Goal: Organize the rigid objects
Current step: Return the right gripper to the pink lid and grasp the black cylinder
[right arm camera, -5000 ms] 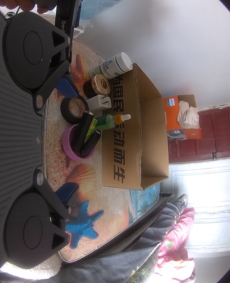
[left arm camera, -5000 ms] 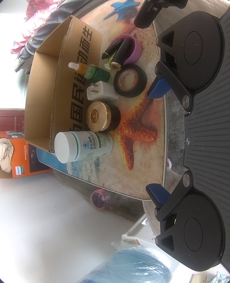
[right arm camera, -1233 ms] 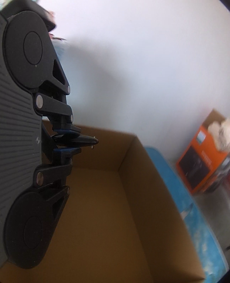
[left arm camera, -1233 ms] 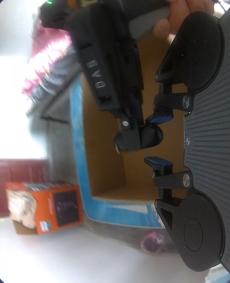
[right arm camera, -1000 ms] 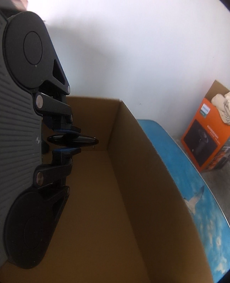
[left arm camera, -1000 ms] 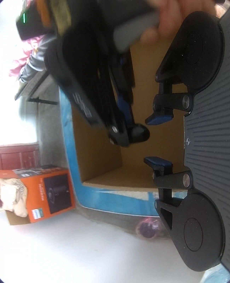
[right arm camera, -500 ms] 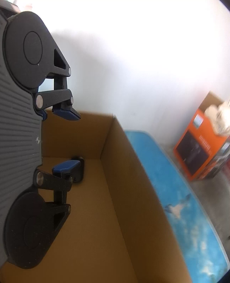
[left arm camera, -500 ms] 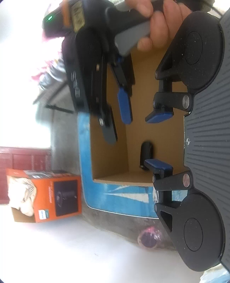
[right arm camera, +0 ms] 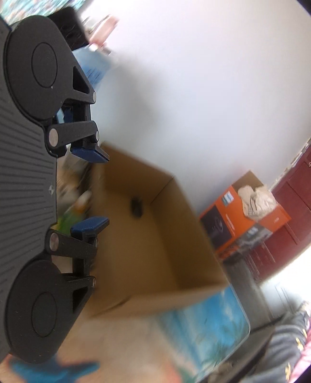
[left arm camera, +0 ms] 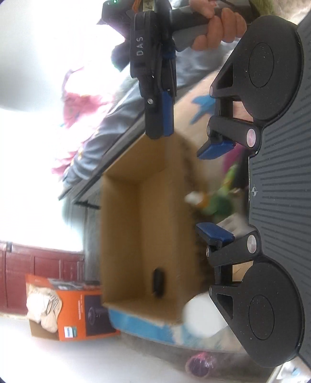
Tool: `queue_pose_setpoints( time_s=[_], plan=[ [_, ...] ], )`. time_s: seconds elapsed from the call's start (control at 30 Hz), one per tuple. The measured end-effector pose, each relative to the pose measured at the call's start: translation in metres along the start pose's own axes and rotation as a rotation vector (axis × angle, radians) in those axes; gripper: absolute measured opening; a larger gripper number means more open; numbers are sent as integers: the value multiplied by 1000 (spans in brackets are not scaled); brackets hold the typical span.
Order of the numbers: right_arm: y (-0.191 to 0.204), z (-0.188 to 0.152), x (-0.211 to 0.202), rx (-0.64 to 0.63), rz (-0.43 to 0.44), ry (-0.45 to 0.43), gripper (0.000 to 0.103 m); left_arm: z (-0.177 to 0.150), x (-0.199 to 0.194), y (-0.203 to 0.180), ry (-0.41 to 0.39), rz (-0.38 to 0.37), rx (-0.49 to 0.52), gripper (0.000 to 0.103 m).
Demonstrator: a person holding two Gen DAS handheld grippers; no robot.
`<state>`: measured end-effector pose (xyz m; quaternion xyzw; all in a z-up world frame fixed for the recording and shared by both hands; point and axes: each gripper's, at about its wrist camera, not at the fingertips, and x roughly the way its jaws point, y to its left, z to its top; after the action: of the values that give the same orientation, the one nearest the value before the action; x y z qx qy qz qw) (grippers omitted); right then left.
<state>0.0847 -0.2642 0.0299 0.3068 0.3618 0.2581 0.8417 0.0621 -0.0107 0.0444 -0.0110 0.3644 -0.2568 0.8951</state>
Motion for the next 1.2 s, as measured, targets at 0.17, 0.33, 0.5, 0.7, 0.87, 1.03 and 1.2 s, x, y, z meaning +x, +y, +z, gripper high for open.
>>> queue_pose_setpoints(
  time_s=[0.17, 0.33, 0.5, 0.7, 0.87, 1.03, 1.2],
  plan=[
    [-26, -44, 7, 5, -40, 28, 46, -37, 29, -32, 62, 29, 68, 56],
    [-34, -45, 34, -25, -71, 85, 40, -52, 52, -42, 130, -33, 30, 48],
    [-28, -41, 62, -73, -47, 147, 39, -58, 59, -46, 130, -43, 13, 46],
    [-29, -60, 62, -97, -53, 204, 39, -58, 66, -41, 131, -55, -6, 43],
    [-33, -62, 56, -76, -54, 243, 39, -57, 61, -33, 134, -57, -17, 43],
    [-36, -66, 57, -53, -39, 289, 39, -56, 59, -28, 144, -45, -14, 43],
    [-36, -64, 61, -34, -26, 303, 39, -54, 63, -28, 139, -37, -2, 43]
  ],
)
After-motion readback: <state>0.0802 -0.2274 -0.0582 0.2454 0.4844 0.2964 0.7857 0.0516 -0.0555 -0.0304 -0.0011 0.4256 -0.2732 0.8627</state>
